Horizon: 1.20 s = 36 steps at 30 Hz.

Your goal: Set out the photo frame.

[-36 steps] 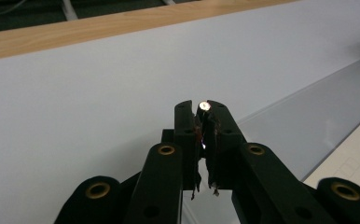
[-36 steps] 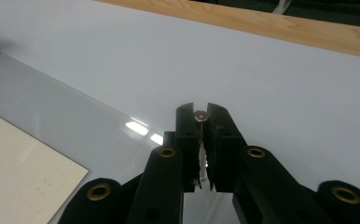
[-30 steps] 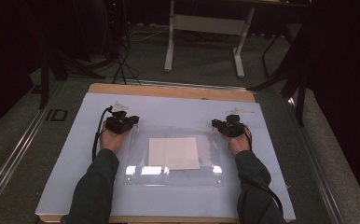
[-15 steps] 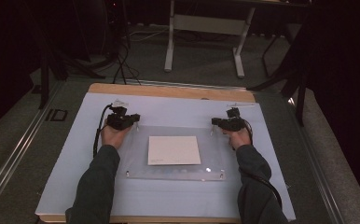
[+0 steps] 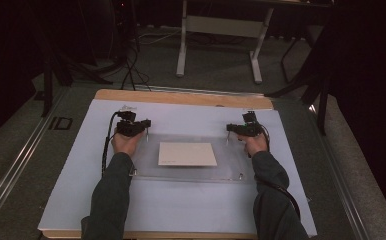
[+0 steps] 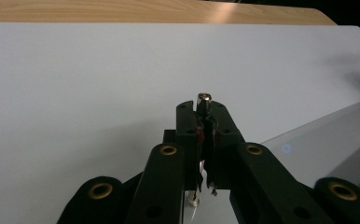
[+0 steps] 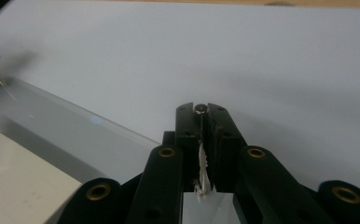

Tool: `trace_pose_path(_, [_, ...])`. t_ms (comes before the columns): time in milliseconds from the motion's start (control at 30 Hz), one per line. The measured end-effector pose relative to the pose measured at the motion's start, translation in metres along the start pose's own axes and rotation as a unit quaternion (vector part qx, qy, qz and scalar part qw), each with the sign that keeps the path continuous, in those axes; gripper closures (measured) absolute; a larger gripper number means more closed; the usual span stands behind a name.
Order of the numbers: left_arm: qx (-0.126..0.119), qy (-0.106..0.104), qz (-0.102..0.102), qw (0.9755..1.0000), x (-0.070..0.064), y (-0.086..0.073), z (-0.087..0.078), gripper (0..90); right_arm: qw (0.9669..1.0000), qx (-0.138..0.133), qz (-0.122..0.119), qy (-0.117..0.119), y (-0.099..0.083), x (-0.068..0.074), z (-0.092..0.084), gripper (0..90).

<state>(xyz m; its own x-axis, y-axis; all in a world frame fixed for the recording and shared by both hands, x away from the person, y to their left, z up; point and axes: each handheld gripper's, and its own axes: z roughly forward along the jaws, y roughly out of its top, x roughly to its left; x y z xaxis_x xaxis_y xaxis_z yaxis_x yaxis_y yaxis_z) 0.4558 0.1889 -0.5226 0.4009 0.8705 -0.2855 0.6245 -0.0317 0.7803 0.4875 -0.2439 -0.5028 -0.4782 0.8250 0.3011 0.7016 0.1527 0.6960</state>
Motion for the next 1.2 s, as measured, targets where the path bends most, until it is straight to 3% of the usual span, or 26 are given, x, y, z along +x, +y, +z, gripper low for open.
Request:
trace_pose_path(133, [-0.004, 0.011, -0.002, 0.9999, -0.002, -0.001, 0.001, 85.3, 0.9995, 0.000, -0.027, -0.020, 0.000, 0.005, -0.001, 83.7])
trace_pose_path(367, [-0.007, 0.010, -0.011, 0.9999, -0.001, -0.001, 0.002, 85.3, 0.9983, -0.025, -0.045, -0.027, -0.009, 0.005, -0.013, 73.7])
trace_pose_path(633, [-0.006, 0.010, -0.014, 0.9998, -0.001, -0.001, 0.002, 85.3, 0.9961, -0.060, -0.062, -0.018, -0.026, 0.005, -0.035, 69.0])
trace_pose_path(767, [-0.006, 0.008, -0.013, 0.9999, -0.001, -0.001, 0.003, 85.3, 0.9933, -0.079, -0.082, -0.016, -0.039, 0.007, -0.047, 69.1])
trace_pose_path(1033, [-0.005, 0.007, -0.017, 0.9998, -0.001, 0.000, 0.003, 85.2, 0.9918, -0.087, -0.093, -0.015, -0.056, 0.007, -0.058, 67.2])
trace_pose_path(1200, [-0.004, 0.008, -0.017, 0.9998, -0.001, 0.000, 0.003, 85.2, 0.9894, -0.090, -0.112, -0.019, -0.067, 0.010, -0.063, 64.1])
